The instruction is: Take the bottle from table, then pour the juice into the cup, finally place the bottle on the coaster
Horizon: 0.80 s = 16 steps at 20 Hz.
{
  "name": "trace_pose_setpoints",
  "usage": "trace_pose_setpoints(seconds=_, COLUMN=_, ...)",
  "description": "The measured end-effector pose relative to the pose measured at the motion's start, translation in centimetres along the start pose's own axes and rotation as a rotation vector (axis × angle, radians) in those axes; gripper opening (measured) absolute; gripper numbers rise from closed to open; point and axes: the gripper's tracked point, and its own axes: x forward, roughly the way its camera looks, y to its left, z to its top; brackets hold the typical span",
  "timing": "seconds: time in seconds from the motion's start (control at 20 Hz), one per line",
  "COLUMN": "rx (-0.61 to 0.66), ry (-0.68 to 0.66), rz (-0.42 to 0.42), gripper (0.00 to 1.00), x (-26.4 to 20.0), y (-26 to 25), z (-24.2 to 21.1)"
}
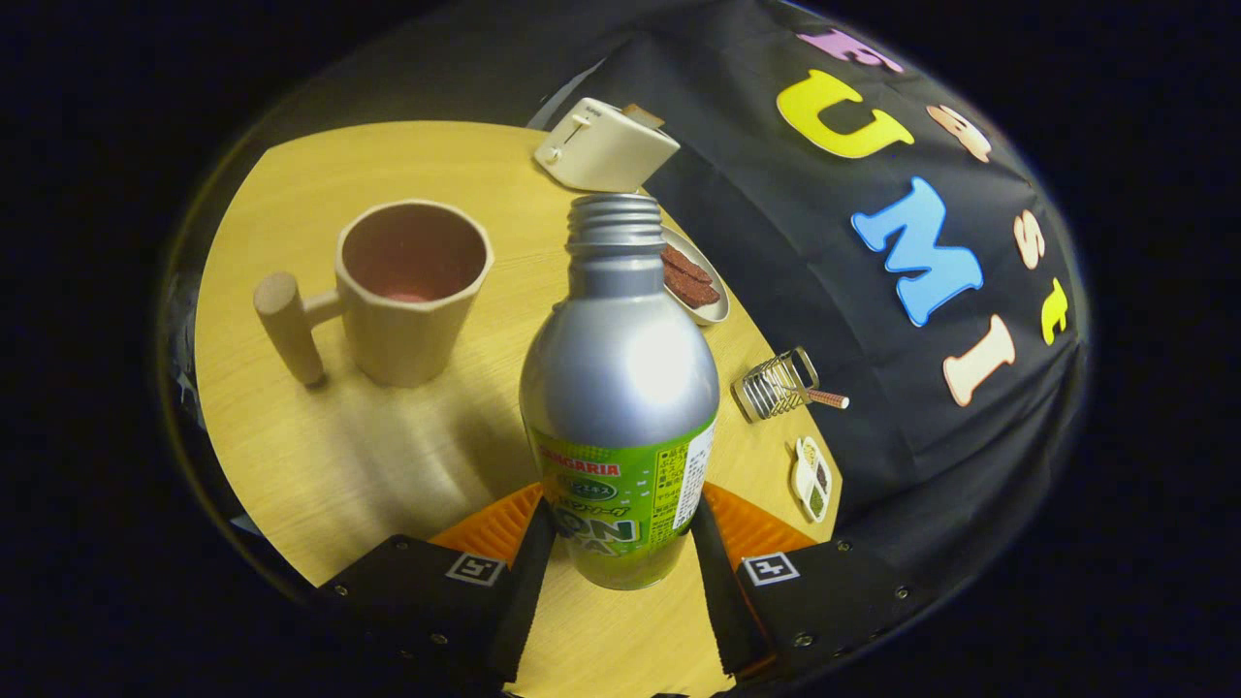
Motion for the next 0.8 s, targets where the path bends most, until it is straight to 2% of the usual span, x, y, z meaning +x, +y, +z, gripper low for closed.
trace_pose_setpoints(seconds=0.3, rx=0.224, ry=-0.066, rz=0.063, gripper=0.74, x=1.0, y=-0.6, z=1.4)
trace_pose_setpoints(seconds=0.65, rx=0.37, ry=-0.168, rz=0.095, gripper=0.74, x=1.1, y=-1.9, z=3.0)
trace_pose_setpoints(seconds=0.8, rx=0.398, ry=-0.204, rz=0.084, gripper=0.74, x=1.4, y=-2.9, z=3.7)
